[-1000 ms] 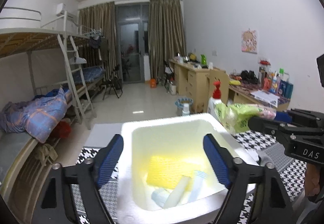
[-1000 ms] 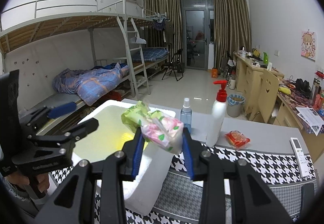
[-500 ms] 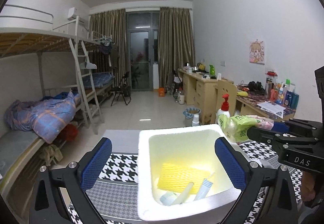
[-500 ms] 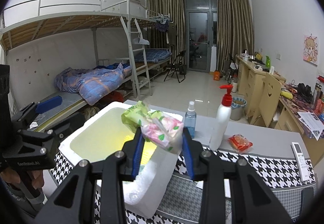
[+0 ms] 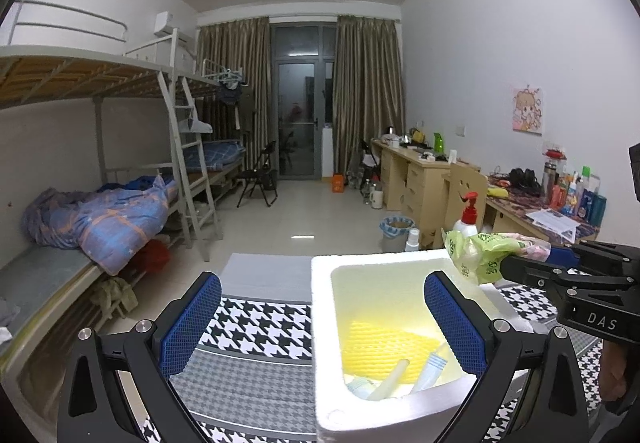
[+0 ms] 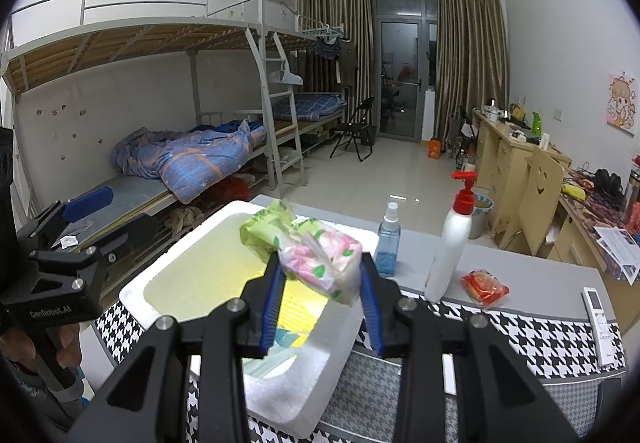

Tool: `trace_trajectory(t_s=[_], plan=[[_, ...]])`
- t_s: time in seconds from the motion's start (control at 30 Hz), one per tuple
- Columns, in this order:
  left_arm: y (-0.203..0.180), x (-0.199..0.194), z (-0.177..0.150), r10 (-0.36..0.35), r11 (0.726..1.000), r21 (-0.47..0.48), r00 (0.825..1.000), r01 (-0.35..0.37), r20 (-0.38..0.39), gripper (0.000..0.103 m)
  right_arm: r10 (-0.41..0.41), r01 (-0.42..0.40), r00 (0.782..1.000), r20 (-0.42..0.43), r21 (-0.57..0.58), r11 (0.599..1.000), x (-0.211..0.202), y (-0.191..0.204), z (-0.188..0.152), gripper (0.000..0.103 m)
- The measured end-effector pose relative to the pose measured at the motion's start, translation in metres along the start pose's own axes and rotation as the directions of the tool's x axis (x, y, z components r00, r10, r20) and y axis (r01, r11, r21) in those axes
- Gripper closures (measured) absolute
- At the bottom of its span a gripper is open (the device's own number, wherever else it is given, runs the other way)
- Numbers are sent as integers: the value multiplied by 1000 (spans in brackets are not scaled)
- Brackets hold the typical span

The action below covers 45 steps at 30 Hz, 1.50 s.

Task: Organize soft objects
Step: 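Open the left gripper to drop the tube while the right gripper releases the packet into the box, then withdraw both open grippers from the box toward the grey cloth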

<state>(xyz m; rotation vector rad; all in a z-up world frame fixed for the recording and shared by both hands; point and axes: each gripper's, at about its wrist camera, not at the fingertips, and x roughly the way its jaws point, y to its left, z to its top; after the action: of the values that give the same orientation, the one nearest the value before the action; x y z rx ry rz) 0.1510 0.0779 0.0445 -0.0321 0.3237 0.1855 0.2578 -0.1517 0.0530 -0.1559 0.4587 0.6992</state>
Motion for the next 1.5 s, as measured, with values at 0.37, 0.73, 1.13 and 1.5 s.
trace_trajectory(t_s=[0.37, 0.73, 1.13, 1.5], plan=[[13, -2, -7, 33, 999, 2, 999, -33, -11, 1, 36, -36, 999, -27, -20, 999, 15, 12, 1, 62], [20, -3, -12, 23, 1000, -13, 1000, -23, -16, 1, 79, -80, 995, -59, -12, 997, 27, 16, 1, 31], [22, -6, -11, 16, 1000, -17, 1000, -16, -15, 1, 77, -77, 996, -40, 2, 997, 16, 14, -1, 25], [-1, -18, -7, -5, 1000, 8, 1000, 5, 2, 1, 51, -51, 999, -1, 11, 999, -7, 0, -5, 23]])
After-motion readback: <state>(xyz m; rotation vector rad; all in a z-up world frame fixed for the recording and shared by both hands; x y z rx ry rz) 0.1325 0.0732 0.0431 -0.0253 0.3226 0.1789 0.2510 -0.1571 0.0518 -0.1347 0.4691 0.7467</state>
